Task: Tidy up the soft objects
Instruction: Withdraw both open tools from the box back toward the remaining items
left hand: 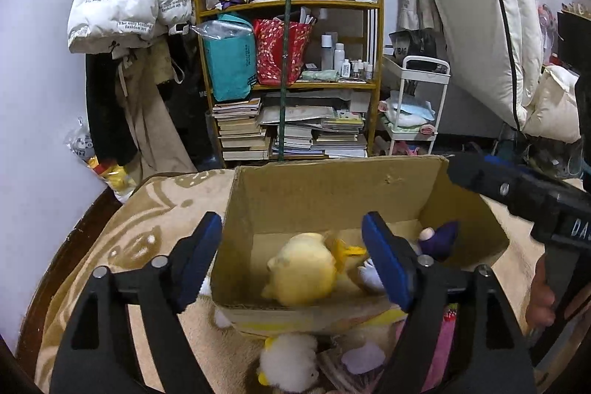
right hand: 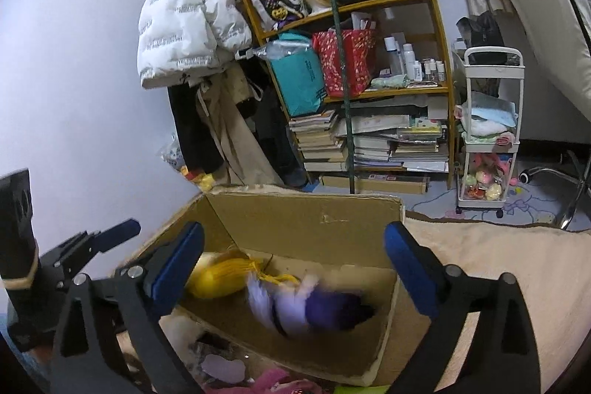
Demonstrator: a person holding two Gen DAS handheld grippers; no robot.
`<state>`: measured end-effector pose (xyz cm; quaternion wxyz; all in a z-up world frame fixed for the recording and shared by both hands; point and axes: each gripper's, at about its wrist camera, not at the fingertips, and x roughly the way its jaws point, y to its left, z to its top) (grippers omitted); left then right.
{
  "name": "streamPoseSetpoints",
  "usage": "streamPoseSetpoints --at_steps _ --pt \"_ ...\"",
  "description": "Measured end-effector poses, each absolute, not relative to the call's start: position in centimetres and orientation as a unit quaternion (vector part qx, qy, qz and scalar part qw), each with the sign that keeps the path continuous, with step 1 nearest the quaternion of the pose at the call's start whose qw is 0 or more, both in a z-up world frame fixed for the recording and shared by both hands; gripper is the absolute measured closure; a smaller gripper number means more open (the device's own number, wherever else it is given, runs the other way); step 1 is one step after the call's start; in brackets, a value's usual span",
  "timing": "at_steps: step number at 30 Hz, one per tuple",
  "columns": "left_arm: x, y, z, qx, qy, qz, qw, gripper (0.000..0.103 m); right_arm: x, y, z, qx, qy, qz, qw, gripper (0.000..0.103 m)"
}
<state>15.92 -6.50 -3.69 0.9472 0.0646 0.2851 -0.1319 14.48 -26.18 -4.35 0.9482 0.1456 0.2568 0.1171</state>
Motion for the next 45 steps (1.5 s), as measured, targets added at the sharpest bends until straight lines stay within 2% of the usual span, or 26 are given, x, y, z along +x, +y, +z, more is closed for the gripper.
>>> streamPoseSetpoints --at_steps 2,5,8,13,22,45 --pt "15.7 -6.5 -3.5 0.069 0.287 -0.129 0.947 0.016 14.1 -26.4 -4.0 0.150 0.252 0.115 0.949 0.000" --pt "14.7 -6.2 -2.8 0.065 0.282 -0.123 0.949 0.014 13.3 -26.7 -3.6 0.151 0.245 0.104 0.952 0.000" --pt "13.5 -5.8 -1.9 0.067 0.266 -0.116 0.955 0.005 12.7 -26.9 -3.3 0.153 0.248 0.095 0.952 0.000" --pt "11.6 -5.5 -1.0 0.090 0.259 -0.104 0.956 0.004 11.5 -27.1 -2.8 0.157 0.250 0.085 0.952 0.000" --pt "9.8 -4.5 -0.8 0.094 0.301 -0.090 0.945 0.004 9.0 -26.8 -2.3 0.151 0.268 0.077 0.948 0.000" --pt "4.2 -1.7 -1.5 0.088 0.380 -0.075 0.918 0.004 1.9 -22.8 -4.0 0.113 0.398 0.066 0.908 0.000"
